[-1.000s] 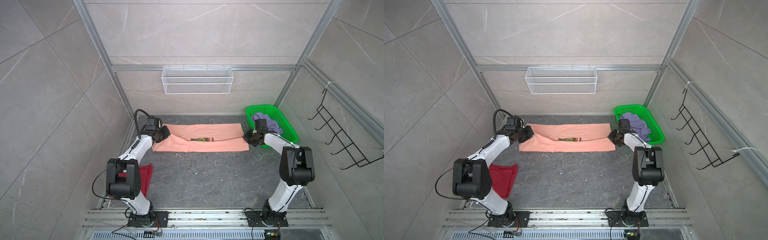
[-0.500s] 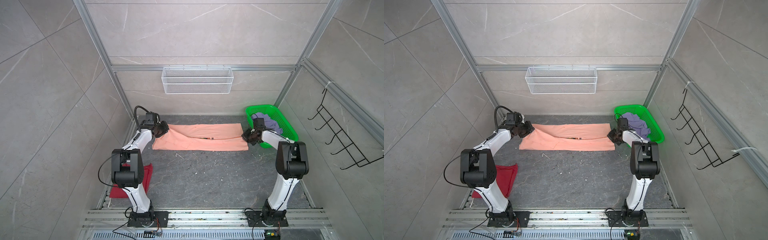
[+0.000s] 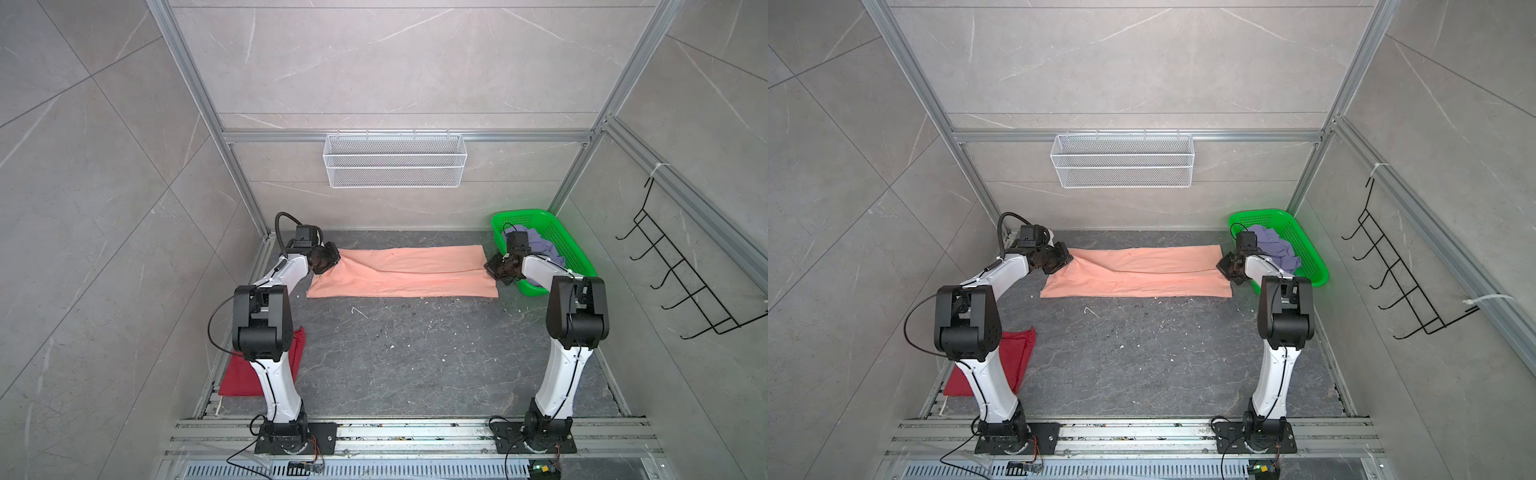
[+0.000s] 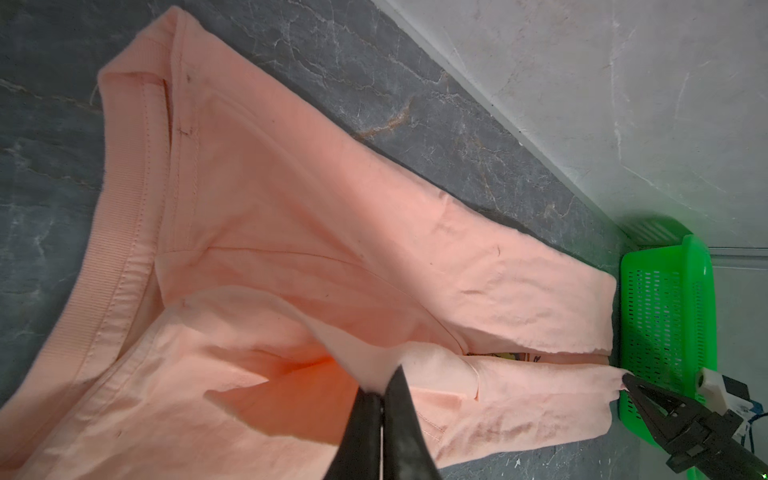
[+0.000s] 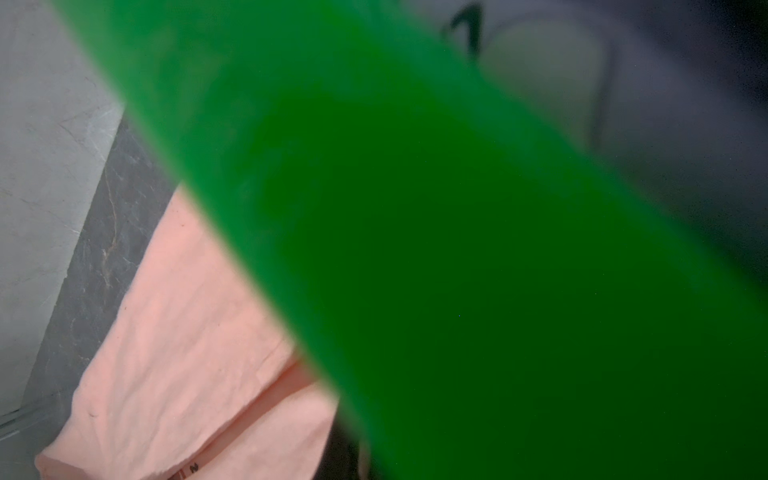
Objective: Fold and stack the t-shirts
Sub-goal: 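Lower the folded hem onto the far edge and open both grippers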
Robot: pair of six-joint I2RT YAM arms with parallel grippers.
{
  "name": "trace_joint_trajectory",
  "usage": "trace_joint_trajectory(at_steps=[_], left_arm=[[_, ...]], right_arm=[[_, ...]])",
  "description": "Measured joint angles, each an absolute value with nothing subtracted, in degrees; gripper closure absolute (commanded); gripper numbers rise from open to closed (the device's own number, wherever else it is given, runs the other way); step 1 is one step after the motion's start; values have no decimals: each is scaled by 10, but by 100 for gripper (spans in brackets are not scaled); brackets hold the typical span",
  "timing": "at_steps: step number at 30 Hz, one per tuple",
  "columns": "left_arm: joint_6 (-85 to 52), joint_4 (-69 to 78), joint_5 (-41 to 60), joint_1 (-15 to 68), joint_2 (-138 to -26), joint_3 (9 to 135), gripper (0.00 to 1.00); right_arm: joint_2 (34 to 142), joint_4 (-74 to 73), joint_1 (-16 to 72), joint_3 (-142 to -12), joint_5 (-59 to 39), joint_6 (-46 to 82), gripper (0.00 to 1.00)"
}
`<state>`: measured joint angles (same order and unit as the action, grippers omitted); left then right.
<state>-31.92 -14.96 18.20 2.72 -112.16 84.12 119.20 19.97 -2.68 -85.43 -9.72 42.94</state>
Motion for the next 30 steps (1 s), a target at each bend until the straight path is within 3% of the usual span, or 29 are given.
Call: trace_joint_trajectory(at_steps=[6, 13, 23, 28, 30], left_arm=[[-320, -149, 185, 19, -1145, 847, 100], [-331, -138, 200, 11, -1164, 875, 100], [-357, -128, 217, 10, -1211, 914, 100], [-371, -129, 223, 9, -1238, 943, 83], [-380, -128, 223, 8, -1244, 948, 83]], right_arm=[[1204, 194, -27, -870, -105, 439, 62], [1199, 166, -30, -857, -128, 439, 61], [1110, 116, -24, -756, -180, 410, 57], [1089, 89, -21, -742, -198, 380, 55], [1091, 89, -21, -751, -200, 369, 55]])
